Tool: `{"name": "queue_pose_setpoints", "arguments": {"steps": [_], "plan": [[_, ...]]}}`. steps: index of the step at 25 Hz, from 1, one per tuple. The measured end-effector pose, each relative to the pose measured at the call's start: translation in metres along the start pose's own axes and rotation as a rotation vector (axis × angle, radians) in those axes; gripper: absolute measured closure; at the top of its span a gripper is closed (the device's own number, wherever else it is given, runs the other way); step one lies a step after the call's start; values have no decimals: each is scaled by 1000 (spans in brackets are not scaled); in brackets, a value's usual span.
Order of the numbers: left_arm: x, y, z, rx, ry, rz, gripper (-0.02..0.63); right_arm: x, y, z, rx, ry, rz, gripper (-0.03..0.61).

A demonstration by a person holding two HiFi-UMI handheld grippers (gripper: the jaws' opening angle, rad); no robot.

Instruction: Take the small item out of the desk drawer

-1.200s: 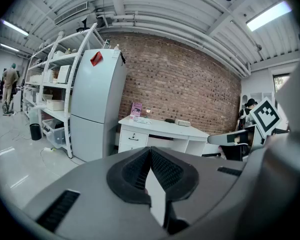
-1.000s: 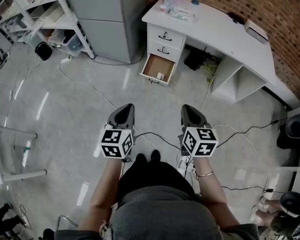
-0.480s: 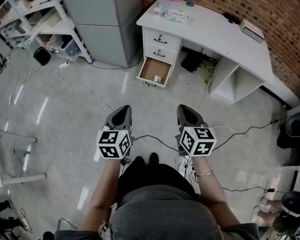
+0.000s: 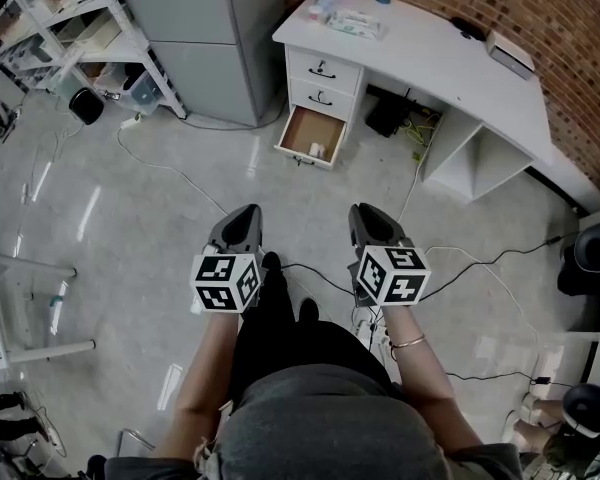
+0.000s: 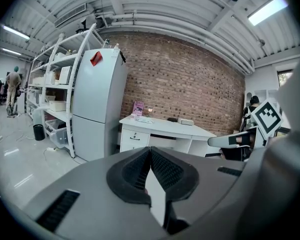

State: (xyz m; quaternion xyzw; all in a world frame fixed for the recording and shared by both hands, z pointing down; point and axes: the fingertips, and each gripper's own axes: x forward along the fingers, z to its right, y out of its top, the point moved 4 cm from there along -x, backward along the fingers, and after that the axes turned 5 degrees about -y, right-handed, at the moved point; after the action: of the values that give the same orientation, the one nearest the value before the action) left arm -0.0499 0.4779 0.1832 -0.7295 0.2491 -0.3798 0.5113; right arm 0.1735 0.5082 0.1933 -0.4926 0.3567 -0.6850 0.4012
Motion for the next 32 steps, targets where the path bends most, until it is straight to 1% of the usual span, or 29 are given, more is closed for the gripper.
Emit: {"name": "queue_pose_setpoints", "arguments": {"steps": [6, 10, 13, 19, 23, 29, 32], "plan": [[13, 1, -19, -5, 16, -21, 591, 22, 4, 1, 37, 13, -24, 468], [37, 9, -36, -16, 12, -18, 591, 47, 11, 8, 57, 14, -45, 462], [61, 14, -52, -19, -1, -32, 591, 72, 17, 10, 73, 10, -70, 451], [112, 32, -98, -49, -10, -41, 591, 137, 34, 7, 86, 5, -112, 439], [142, 46, -128, -46, -28, -45, 591, 182, 46, 1, 90, -1, -130, 428], [181, 69, -179, -52, -51, -60, 591, 242, 72, -5, 112, -44, -125, 423], [197, 75, -205, -70, -56, -66, 589, 267, 81, -7, 124, -68, -127, 420]]}}
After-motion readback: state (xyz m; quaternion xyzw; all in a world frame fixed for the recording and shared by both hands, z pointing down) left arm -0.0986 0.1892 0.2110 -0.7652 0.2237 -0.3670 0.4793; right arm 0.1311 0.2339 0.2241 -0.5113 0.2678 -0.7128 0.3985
